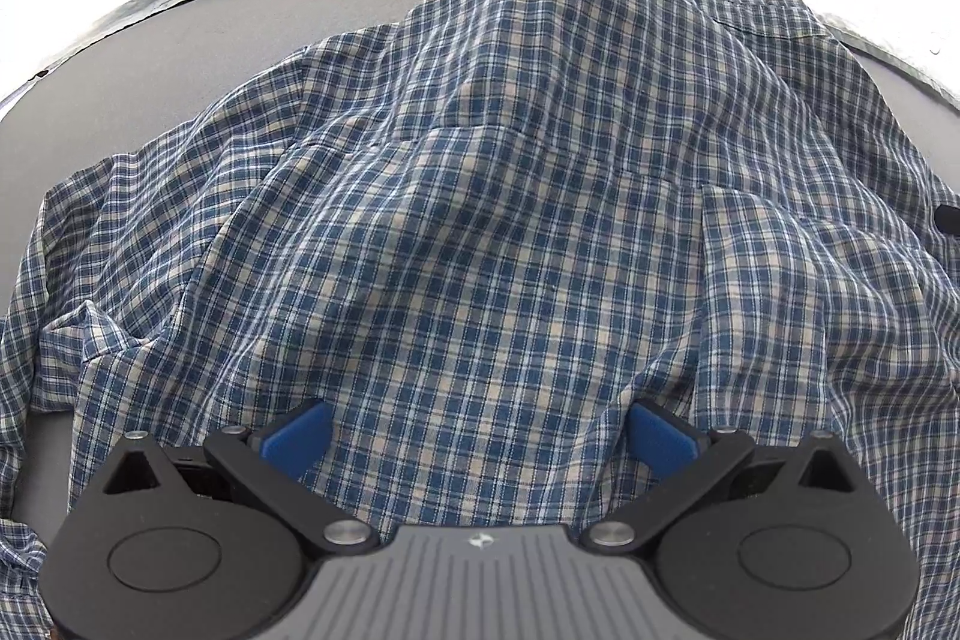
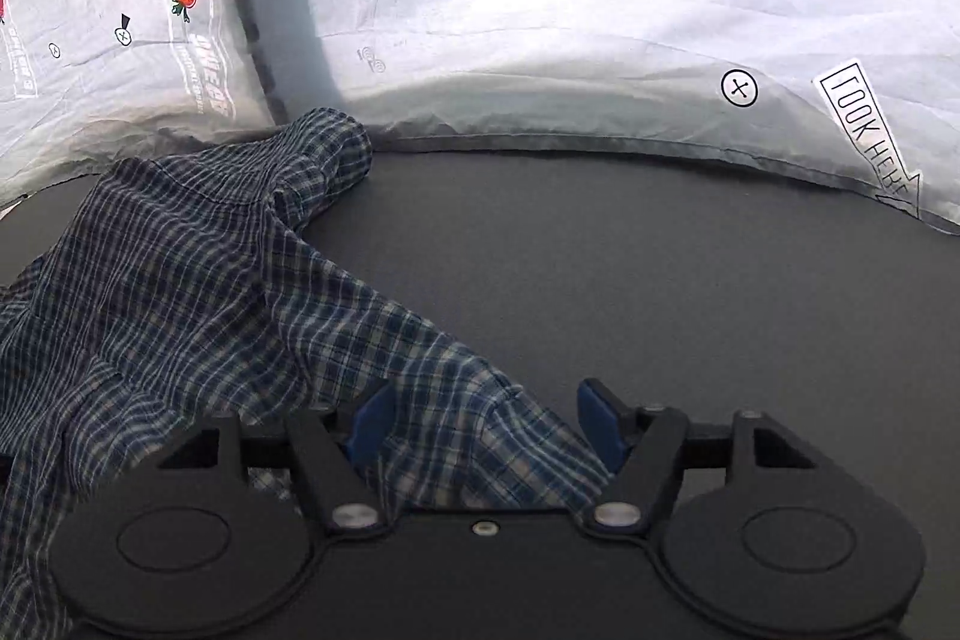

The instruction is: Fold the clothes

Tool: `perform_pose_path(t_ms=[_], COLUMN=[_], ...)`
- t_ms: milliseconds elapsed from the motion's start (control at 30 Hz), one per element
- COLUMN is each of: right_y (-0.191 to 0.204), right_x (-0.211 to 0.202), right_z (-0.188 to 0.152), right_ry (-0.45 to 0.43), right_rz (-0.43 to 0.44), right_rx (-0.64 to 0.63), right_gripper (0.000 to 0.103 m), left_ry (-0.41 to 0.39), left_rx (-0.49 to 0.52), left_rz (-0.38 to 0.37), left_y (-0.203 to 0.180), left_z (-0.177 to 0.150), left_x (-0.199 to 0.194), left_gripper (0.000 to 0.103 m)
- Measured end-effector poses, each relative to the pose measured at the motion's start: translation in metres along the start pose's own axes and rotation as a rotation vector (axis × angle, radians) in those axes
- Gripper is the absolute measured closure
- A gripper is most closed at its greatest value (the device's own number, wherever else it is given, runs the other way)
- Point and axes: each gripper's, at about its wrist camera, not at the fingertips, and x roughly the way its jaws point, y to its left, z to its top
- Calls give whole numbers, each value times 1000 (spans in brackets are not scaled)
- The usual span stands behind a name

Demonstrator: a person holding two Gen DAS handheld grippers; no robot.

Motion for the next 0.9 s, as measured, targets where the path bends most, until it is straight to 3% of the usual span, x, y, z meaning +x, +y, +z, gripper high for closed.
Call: perform_pose_path(t_ms=[33,100,300,367,433,533,633,700,800,900], right_y=[1,1,-22,-21,-22,-33,-53,-68,-91,-121], right_x=[5,9,42,45,36,-2,-53,-86,-130,-154], right_z=[4,15,45,46,46,38,8,-25,-90,-149], right_ry=[8,-22,-44,-54,-74,-166,-246,-274,-254,-193], right_rz=[9,-21,-119,-144,-176,-224,-327,-413,-579,-666], right_rx=[-25,-58,50,37,52,110,196,275,357,442], right_gripper=[100,101,99,93,65,53,39,34,34,35], left_ry=[-1,-4,-19,-23,-30,-41,-45,-44,-47,-39], left_rx=[0,-1,0,2,1,-3,-17,-30,-44,-50], left_rz=[0,0,1,1,2,5,13,19,27,33], left_y=[0,0,-1,-1,0,-1,-2,-2,-3,-3], left_z=[0,1,-1,-2,-3,-5,-8,-8,-9,-11], left_x=[0,1,2,2,2,0,-2,-2,-3,-5], left_gripper=[0,0,0,0,0,0,0,0,0,0])
